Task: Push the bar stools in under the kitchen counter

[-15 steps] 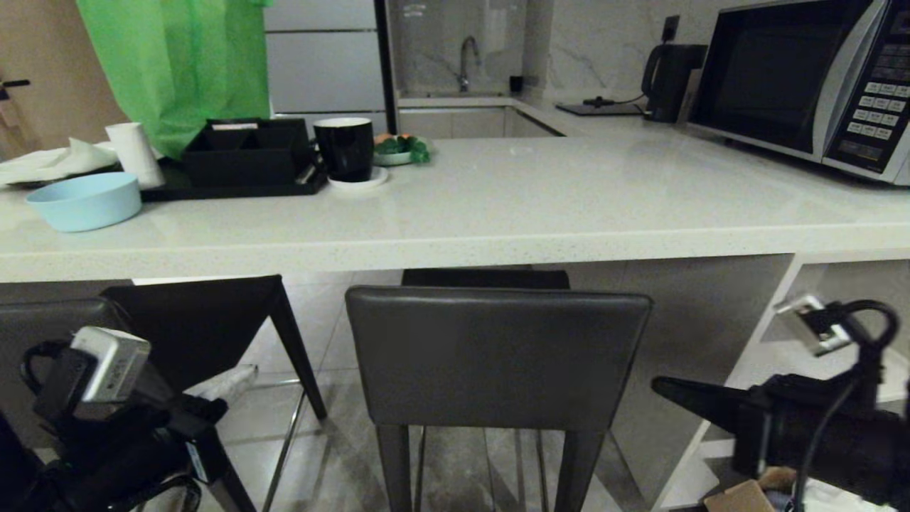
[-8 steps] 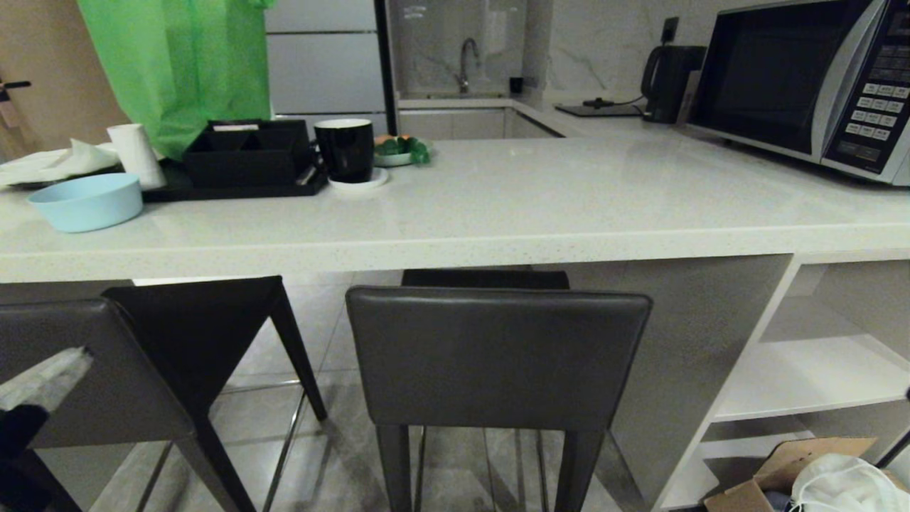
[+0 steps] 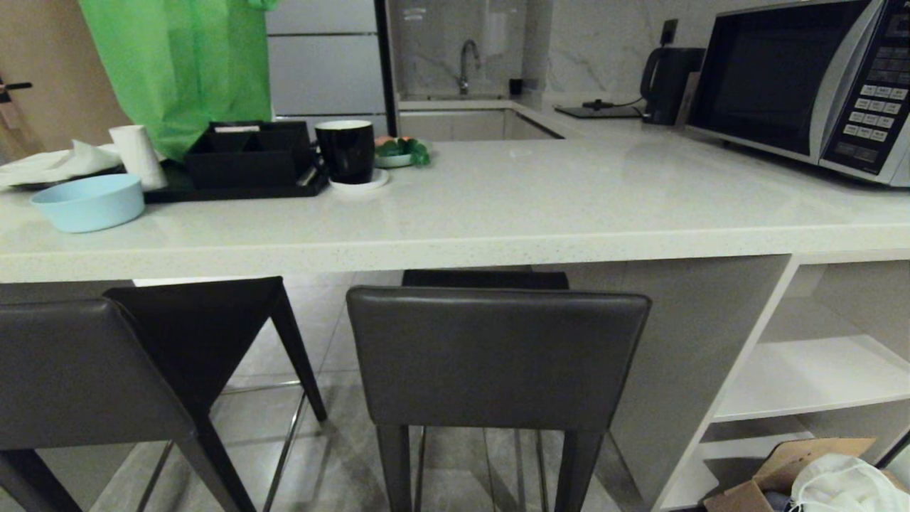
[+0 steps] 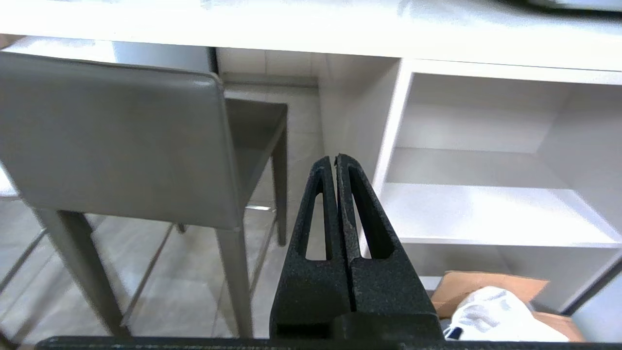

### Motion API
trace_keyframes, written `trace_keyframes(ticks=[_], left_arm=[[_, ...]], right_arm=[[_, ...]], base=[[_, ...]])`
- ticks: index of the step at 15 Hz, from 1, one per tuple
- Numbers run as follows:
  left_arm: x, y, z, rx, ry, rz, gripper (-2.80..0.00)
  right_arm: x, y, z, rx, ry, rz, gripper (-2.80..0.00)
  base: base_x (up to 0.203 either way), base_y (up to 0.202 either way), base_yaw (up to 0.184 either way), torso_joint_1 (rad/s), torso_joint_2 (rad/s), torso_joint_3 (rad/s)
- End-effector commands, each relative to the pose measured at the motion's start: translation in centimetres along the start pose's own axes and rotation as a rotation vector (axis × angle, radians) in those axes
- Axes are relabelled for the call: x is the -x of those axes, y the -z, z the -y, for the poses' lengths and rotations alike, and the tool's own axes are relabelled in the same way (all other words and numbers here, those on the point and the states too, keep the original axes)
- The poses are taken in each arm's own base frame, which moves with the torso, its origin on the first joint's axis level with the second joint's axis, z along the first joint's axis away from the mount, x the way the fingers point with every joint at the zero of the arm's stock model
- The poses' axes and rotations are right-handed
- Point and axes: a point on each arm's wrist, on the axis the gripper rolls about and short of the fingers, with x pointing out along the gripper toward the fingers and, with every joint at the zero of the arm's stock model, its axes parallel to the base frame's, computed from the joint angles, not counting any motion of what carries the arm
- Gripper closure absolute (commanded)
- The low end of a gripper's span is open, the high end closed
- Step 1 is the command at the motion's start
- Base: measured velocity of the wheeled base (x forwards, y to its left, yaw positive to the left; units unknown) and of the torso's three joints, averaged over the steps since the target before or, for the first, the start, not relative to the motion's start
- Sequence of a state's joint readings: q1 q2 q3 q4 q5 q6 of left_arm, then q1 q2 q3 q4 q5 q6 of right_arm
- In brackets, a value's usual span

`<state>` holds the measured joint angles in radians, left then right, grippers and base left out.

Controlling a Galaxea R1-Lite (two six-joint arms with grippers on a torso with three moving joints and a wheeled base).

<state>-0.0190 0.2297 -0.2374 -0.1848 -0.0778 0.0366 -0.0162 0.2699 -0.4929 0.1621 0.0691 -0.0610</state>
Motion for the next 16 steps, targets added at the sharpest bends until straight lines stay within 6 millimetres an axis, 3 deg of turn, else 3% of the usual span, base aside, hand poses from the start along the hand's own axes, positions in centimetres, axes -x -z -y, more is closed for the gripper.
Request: trace_keyframes(ticks=[1, 3, 5, 8, 16], left_arm=[[2.3, 1.8, 0.4, -0.023, 0.028, 0.037, 0.0], [2.9, 4.9, 0.5, -0.052, 0.008, -0.078, 0.0], [2.2, 7.8, 0.4, -0.08, -0.038, -0.138, 0.0], [2.2, 8.8, 0.4, -0.04, -0.061, -0.207, 0.0], [2.2, 8.7, 0.4, -0.014, -0.066, -0.199, 0.0]], right_arm=[[1.1, 2.1, -0.2, 0.022, -0.006, 0.028, 0.0], [1.6, 4.6, -0.4, 0.042, -0.016, 0.03, 0.0], [1.3, 8.2, -0.5, 0.055, -0.01, -0.015, 0.0], [-0.2, 12.1, -0.6, 0.065, 0.029, -0.057, 0.0], [-0.3, 12.3, -0.5, -0.056, 0.048, -0.066, 0.0]], base=[[0.0, 0.0, 0.0, 0.0, 0.0, 0.0], [0.0, 0.0, 0.0, 0.0, 0.0, 0.0], [0.0, 0.0, 0.0, 0.0, 0.0, 0.0], [0.0, 0.0, 0.0, 0.0, 0.0, 0.0], [0.0, 0.0, 0.0, 0.0, 0.0, 0.0]])
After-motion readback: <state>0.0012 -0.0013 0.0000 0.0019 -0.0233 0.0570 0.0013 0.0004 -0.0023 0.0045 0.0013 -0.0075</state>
